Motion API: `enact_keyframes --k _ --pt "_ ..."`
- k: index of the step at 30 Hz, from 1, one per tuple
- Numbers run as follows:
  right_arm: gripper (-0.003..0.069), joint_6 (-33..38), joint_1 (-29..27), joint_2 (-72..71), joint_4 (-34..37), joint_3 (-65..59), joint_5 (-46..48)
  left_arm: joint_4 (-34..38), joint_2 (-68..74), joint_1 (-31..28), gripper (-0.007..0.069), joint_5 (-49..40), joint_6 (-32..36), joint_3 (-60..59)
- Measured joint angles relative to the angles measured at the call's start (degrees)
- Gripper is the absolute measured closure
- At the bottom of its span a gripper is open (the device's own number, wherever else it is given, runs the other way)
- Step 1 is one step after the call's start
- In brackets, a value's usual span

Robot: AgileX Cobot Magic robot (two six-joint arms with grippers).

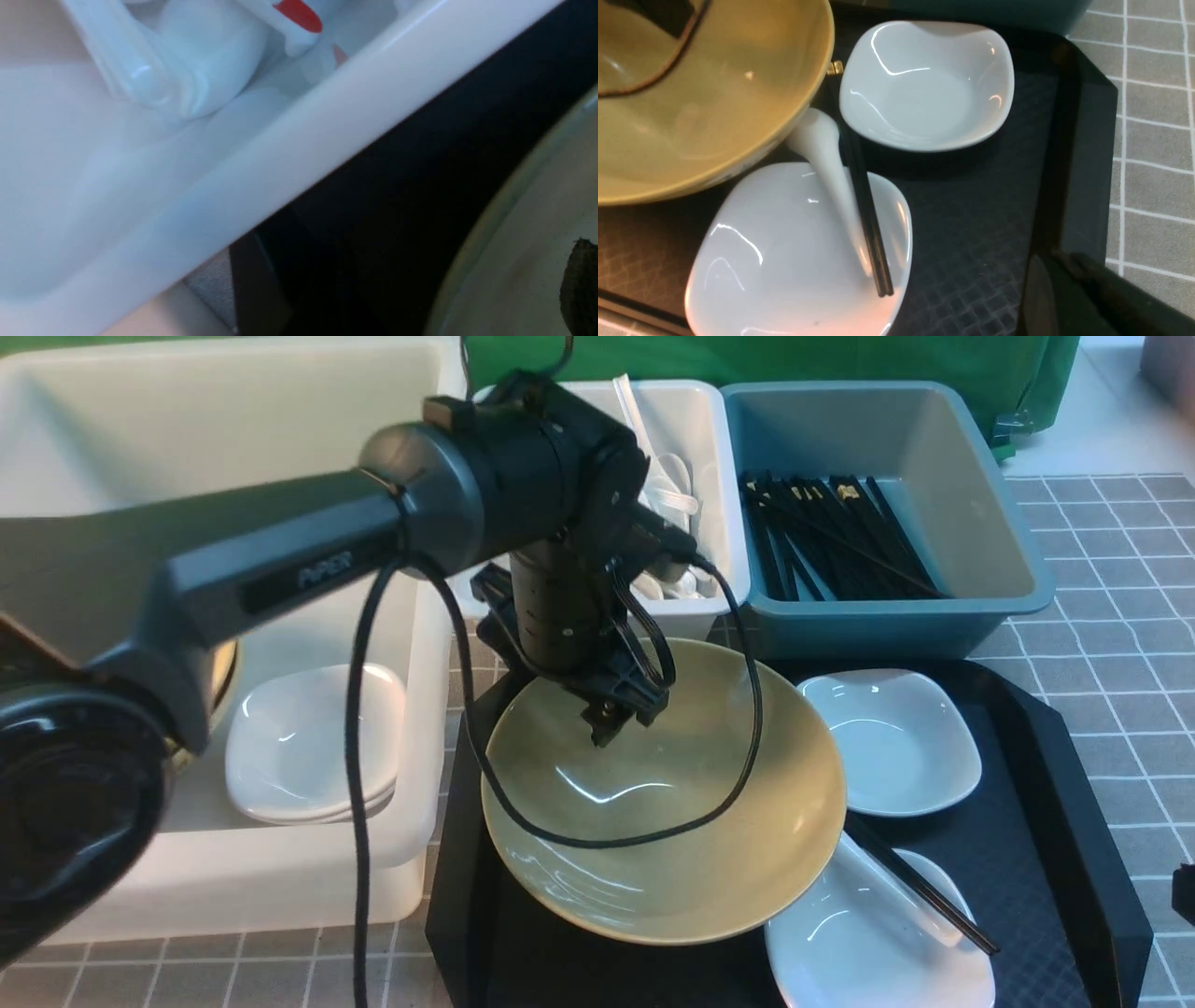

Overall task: On grey table put chopsticks spoon bowls plates into blue grey white boxes.
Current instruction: 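Grasp the large bowl on the tray by its rim, then place the tan bowl onto the bowl stack in the left bin with the left gripper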

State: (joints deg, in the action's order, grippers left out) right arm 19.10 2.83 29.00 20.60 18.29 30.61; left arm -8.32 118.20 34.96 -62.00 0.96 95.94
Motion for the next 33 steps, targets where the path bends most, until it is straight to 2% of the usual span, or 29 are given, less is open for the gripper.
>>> enact_keyframes --k 2,5,8,11,13,16,20,23,26,27,29,30,33 --pt "0.0624 0.0 0.0 0.0 0.0 0.0 0.0 0.3 0.6 0.0 0.0128 -0.1 0.0 0.0" --pt "0.0624 0.0 0.0 0.0 0.0 0.0 0.0 0.3 0.9 0.0 0.0231 -0.1 -0.1 0.0" --pt "0.0624 0.0 0.0 0.0 0.0 0.0 -0.1 1.1 -0.1 0.0 0.0387 -1.4 0.1 0.3" --pt "0.0624 0.1 0.0 0.0 0.0 0.0 -0.2 2.3 -1.9 0.0 0.0456 -1.7 0.0 0.5" --pt "0.0624 0.1 0.0 0.0 0.0 0.0 -0.2 4.4 -4.5 0.0 0.0545 -1.9 0.1 0.8" --pt "0.0624 0.1 0.0 0.0 0.0 0.0 -0.2 5.8 -8.2 0.0 0.0613 -1.4 1.8 0.9" --pt "0.0624 0.1 0.0 0.0 0.0 0.0 -0.3 7.7 -12.3 -0.3 0.0622 -0.6 3.4 0.9" --pt "0.0622 0.1 0.0 0.0 0.0 0.0 -0.3 12.4 -16.5 -1.9 0.0621 0.1 5.3 0.9" --pt "0.062 0.1 0.0 0.0 0.0 0.0 -0.3 19.2 -22.7 -5.9 0.0621 0.7 8.0 0.7" --pt "0.062 0.1 0.0 0.0 0.0 0.0 -0.3 19.2 -22.7 -5.9 0.0621 0.7 8.1 0.7" --pt "0.062 0.1 0.0 0.0 0.0 0.0 -0.3 20.7 -28.4 -11.1 0.0622 0.4 9.1 0.5" --pt "0.062 0.1 0.0 0.0 0.0 0.0 -0.3 20.7 -28.4 -11.1 0.0622 0.4 9.1 0.5" --pt "0.0618 0.1 0.0 0.0 0.0 0.0 -0.3 20.5 -36.9 -26.2 0.0622 0.8 9.1 -1.4"
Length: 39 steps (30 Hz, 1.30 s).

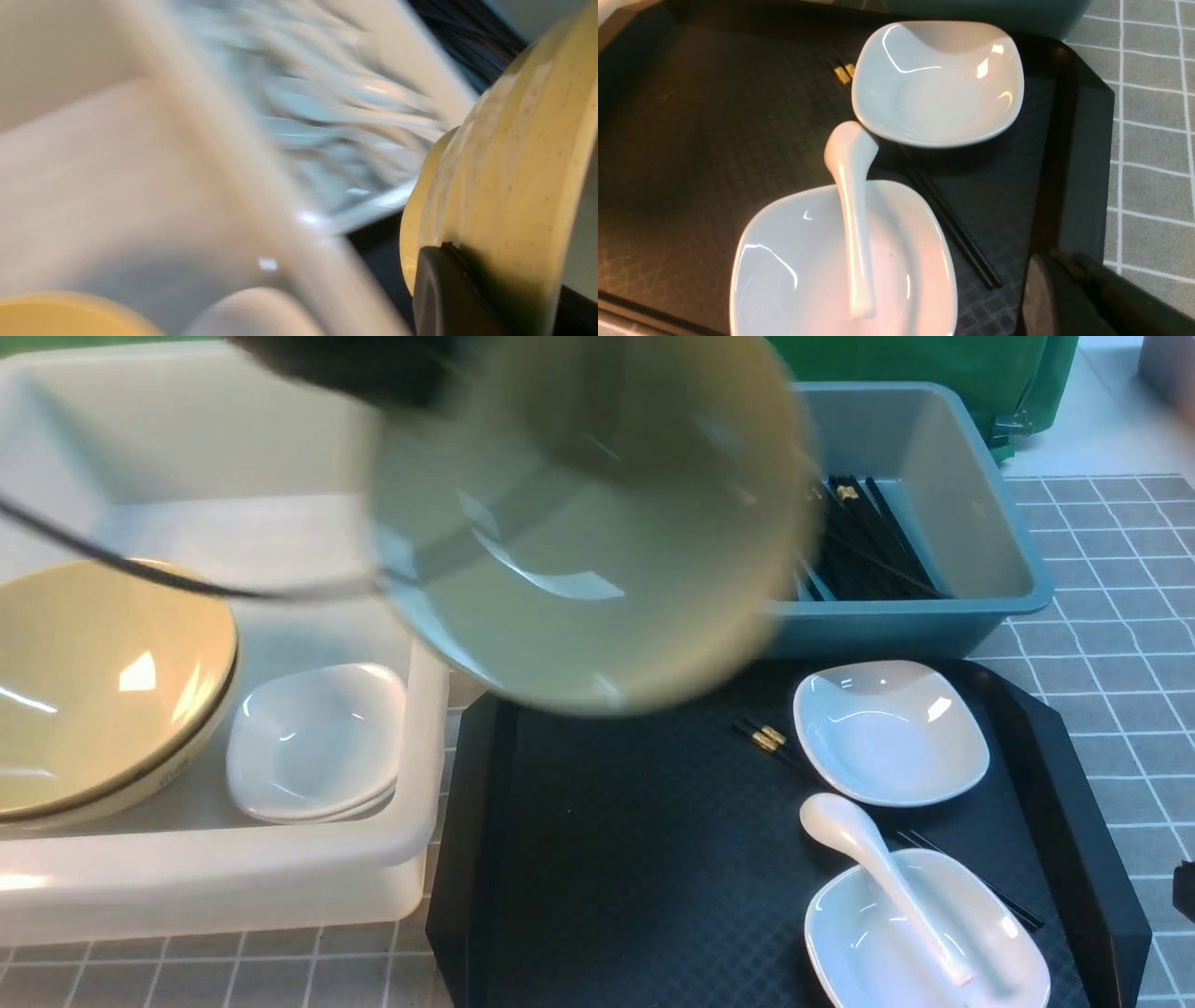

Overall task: On grey table put chopsticks spoon bowls plates into blue grey white boxes.
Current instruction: 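Place the tan bowl onto the bowl stack in the left bin with the left gripper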

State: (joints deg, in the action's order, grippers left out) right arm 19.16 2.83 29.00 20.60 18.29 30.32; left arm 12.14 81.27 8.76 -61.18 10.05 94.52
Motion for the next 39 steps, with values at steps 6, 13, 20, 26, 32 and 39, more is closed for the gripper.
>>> enact_keyframes --k 6,13,20,26,32,39 --pt "0.0615 0.0 0.0 0.0 0.0 0.0 0.0 -0.3 -5.7 -24.3 0.0622 3.1 -1.9 -9.1" --pt "0.0614 0.0 0.0 0.0 0.0 0.0 0.0 1.3 -5.8 -38.2 0.0622 14.5 -3.5 -24.8" --pt "0.0613 0.0 0.0 0.0 0.2 0.0 0.0 2.5 -3.0 -38.3 0.0614 24.8 -3.8 -33.7" --pt "0.0613 0.0 0.0 0.0 0.3 0.0 0.0 2.2 0.2 -38.4 0.0448 27.0 2.3 -34.2" --pt "0.0613 0.0 0.6 0.0 0.6 0.0 -0.1 2.2 -0.3 -38.4 0.0162 24.9 4.5 -34.0" --pt "0.0586 -3.3 5.2 3.1 0.9 0.0 0.8 5.3 -9.2 -38.4 0.0034 17.8 2.7 -28.5"
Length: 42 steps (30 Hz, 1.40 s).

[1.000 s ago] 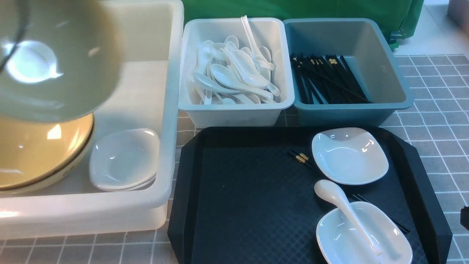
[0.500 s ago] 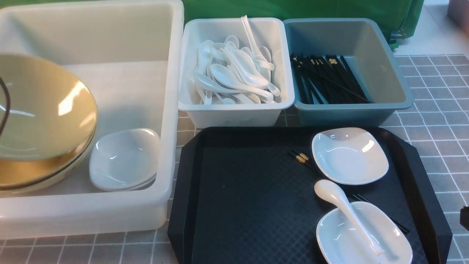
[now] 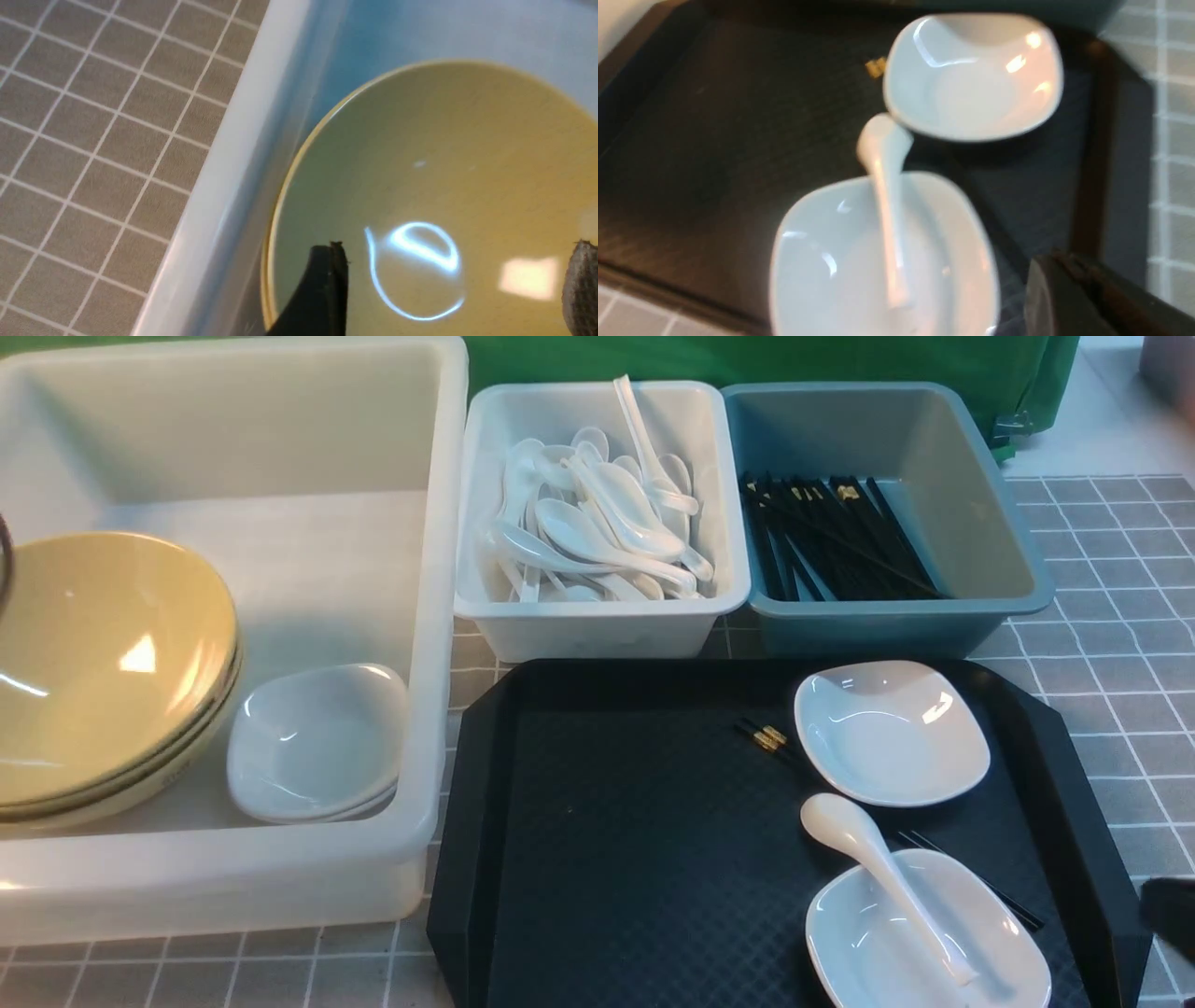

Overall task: On grey table put chopsticks spoon bowls plates into blue grey white boxes.
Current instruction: 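Place the tan bowl onto the bowl stack in the left bin with the left gripper, then reach down and grasp the white spoon resting in the bowl with the right gripper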

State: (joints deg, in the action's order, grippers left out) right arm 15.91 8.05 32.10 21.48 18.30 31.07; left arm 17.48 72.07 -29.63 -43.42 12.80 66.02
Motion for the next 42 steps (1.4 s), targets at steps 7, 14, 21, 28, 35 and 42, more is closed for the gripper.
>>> enact_keyframes --k 7,14,21,28,35,42 --pt "0.0398 0.8 4.9 14.4 0.0 7.9 7.3 15.0 -13.9 7.7 0.0227 -6.6 8.3 2.7" --pt "0.0249 3.7 12.0 32.1 -0.3 17.4 6.2 19.5 -23.9 19.8 0.0594 -14.7 17.0 -0.2" --pt "0.0247 4.3 15.2 46.7 -6.4 22.5 0.8 12.6 -34.6 22.0 0.0634 -17.0 16.6 -10.8" --pt "0.0365 1.8 15.3 55.8 -8.1 24.6 0.3 4.4 -47.8 22.1 0.0634 -12.1 10.8 -25.3" --pt "0.0492 3.4 15.3 53.3 -7.4 28.4 8.6 -1.5 -55.5 22.3 0.0634 -3.6 10.8 -38.1" --pt "0.0492 4.3 15.3 48.5 -13.8 40.8 2.4 -1.7 -60.4 24.8 0.0634 9.8 10.9 -48.3"
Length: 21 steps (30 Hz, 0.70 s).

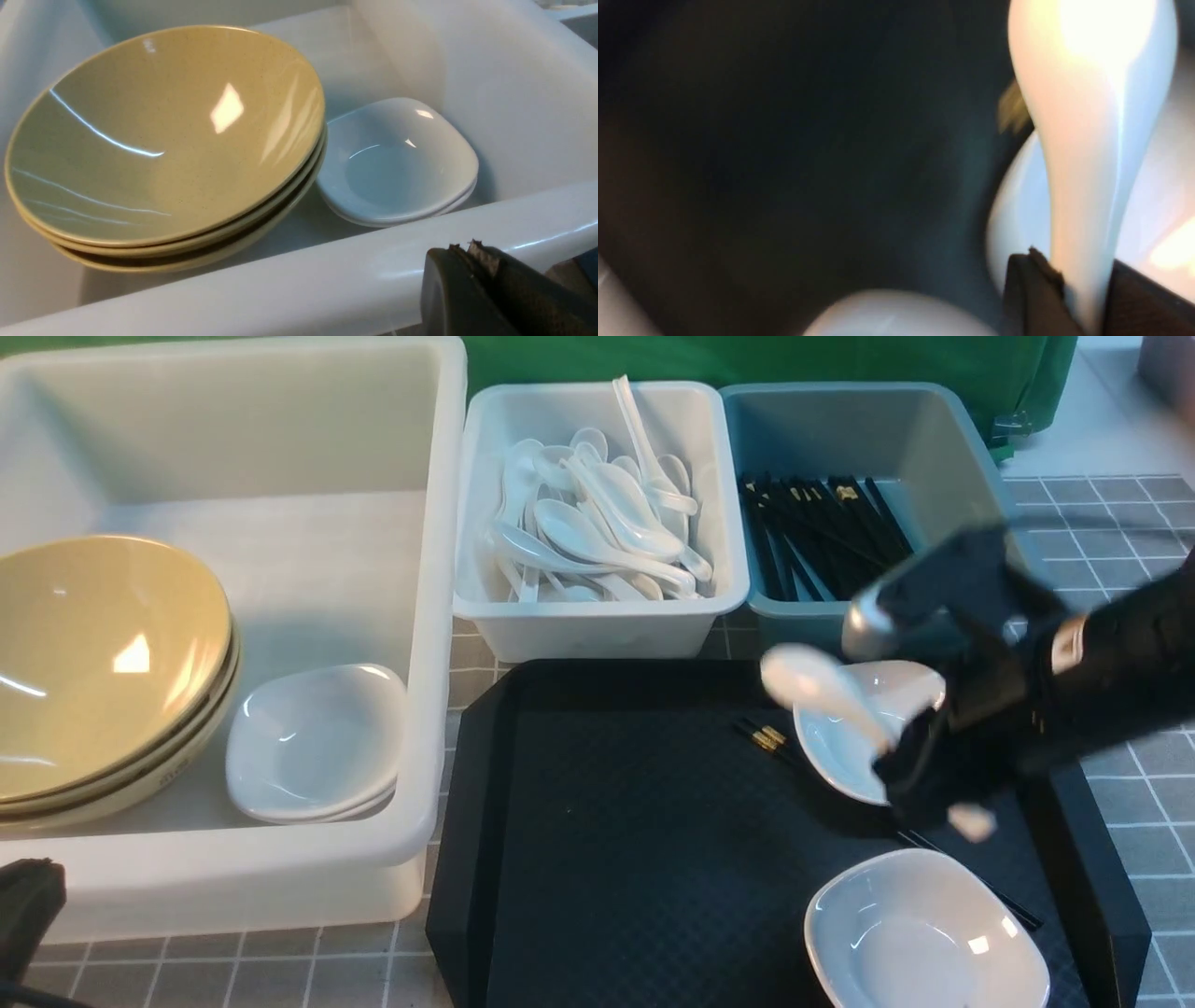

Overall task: On grey table put chopsticks spoon bowls plates into blue grey white boxes.
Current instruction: 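Place the white spoon into the bin of spoons with the right gripper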

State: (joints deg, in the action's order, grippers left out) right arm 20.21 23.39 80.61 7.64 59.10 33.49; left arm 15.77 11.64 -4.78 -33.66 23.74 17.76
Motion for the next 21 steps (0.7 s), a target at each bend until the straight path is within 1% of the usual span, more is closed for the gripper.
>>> enact_keyframes --k 3,4,7,10,13,16,18,21 --pt "0.0492 -0.3 -0.7 3.9 -1.1 5.0 -9.0 0.0 -1.7 0.7 0.0634 3.6 0.1 -2.8" --pt "0.0492 -1.2 -1.4 6.4 -1.2 7.6 -10.2 0.0 -2.0 0.8 0.0634 4.5 0.1 -3.0" --pt "0.0492 -2.7 -3.4 13.3 -1.5 14.3 -9.8 0.0 -2.3 0.8 0.0634 5.6 0.1 -3.1" --pt "0.0492 -2.2 -3.6 16.8 -1.6 17.3 -9.8 0.0 -2.3 0.8 0.0634 5.6 0.0 -3.1" --pt "0.0492 -1.3 -2.4 19.4 -1.6 19.6 -12.0 0.0 -2.3 0.8 0.0634 5.6 -0.2 -3.1" --pt "0.0492 -1.4 -0.4 22.1 -1.5 22.0 -16.2 0.1 -2.3 0.8 0.0634 5.9 -0.3 -3.1" --pt "0.0492 -2.4 1.1 24.8 -1.4 24.1 -19.7 0.1 -2.3 0.8 0.0634 6.0 -0.3 -3.1" --pt "0.0489 -4.0 2.1 28.2 -1.3 27.4 -21.7 0.1 -2.3 0.8 0.0634 6.0 -0.3 -3.1"
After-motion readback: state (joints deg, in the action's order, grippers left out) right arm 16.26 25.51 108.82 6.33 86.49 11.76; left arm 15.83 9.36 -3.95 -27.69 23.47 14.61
